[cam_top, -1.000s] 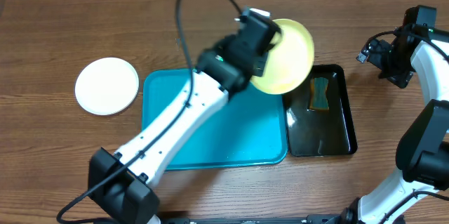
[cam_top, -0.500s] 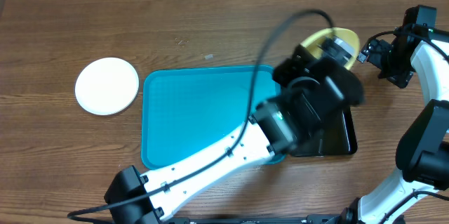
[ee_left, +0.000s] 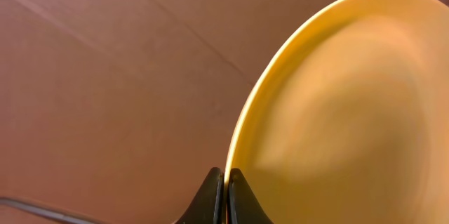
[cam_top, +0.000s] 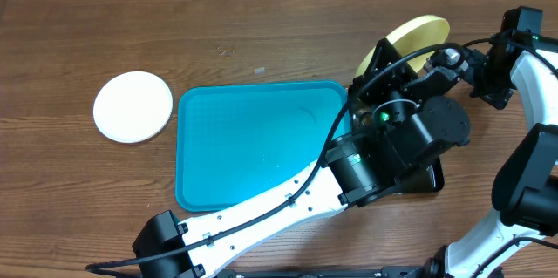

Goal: Clean dirty plates on tray and stack at the side
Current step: 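Lift the yellow plate with the left gripper and carry it left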

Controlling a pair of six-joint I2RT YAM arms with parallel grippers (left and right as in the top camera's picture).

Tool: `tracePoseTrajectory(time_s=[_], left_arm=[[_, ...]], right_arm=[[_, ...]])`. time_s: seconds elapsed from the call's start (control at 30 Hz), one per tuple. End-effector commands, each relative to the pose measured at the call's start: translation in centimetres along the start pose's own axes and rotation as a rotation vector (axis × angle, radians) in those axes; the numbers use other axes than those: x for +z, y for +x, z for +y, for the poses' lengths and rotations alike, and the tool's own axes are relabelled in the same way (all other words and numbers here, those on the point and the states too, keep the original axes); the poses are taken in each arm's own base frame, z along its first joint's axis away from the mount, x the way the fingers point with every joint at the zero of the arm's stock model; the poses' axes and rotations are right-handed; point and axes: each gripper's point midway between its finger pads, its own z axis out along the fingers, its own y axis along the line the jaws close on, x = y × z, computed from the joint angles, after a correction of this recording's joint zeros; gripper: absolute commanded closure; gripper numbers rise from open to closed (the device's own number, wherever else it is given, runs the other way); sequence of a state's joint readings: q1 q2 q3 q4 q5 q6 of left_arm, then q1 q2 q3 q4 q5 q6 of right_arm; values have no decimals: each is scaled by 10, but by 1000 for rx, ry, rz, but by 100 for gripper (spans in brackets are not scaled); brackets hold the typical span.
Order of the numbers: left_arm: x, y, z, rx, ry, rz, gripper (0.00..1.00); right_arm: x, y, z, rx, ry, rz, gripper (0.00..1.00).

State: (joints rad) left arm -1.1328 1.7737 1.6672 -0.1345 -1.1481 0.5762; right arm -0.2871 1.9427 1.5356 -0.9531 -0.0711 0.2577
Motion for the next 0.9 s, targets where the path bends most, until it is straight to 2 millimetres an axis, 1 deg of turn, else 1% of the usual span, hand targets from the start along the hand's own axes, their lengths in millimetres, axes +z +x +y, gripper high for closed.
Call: tracePoseTrajectory(time_s=[0.0,0.07,0.13,0.23,0.3,0.4,0.47,0.53,0.57,0.67,0.73,0.8,0.83,0.87], left_arm=[[-6,-6,20,-92,-36,1,96],[-3,3,14,-185,-15,23,96],[3,19,-4,-236,70,60,96],[13,56,-50,-357,305,190,96],[21,81,-71,-441,417,300,96],[38,113,-84,-596,517,465,96],[49,126,-85,-692,610,541,96],[61,135,-81,-782,721,593,96],[68,141,-75,-838,769,619,96],[90,164,-47,-993,860,686,96],[106,191,-20,-1095,851,740,96],[123,230,14,-1182,776,802,96],[128,248,29,-1213,734,830,96],[132,270,45,-1248,682,868,96]], right_arm=[[-14,-10,4,2,-13,-45,0],[-14,-10,4,2,-13,-45,0],[-14,-10,4,2,-13,-45,0],[-14,-10,4,2,-13,-45,0],[-14,-10,4,2,-13,-45,0],[-14,-10,4,2,-13,-45,0],[-14,-10,4,2,-13,-45,0],[-14,-10,4,2,-13,-45,0],[-14,-10,4,2,-13,-45,0],[-14,-10,4,2,-13,-45,0],[-14,-10,4,2,-13,-45,0],[-14,-10,4,2,-13,-45,0],[-14,-10,4,2,-13,-45,0],[-14,-10,4,2,-13,-45,0]])
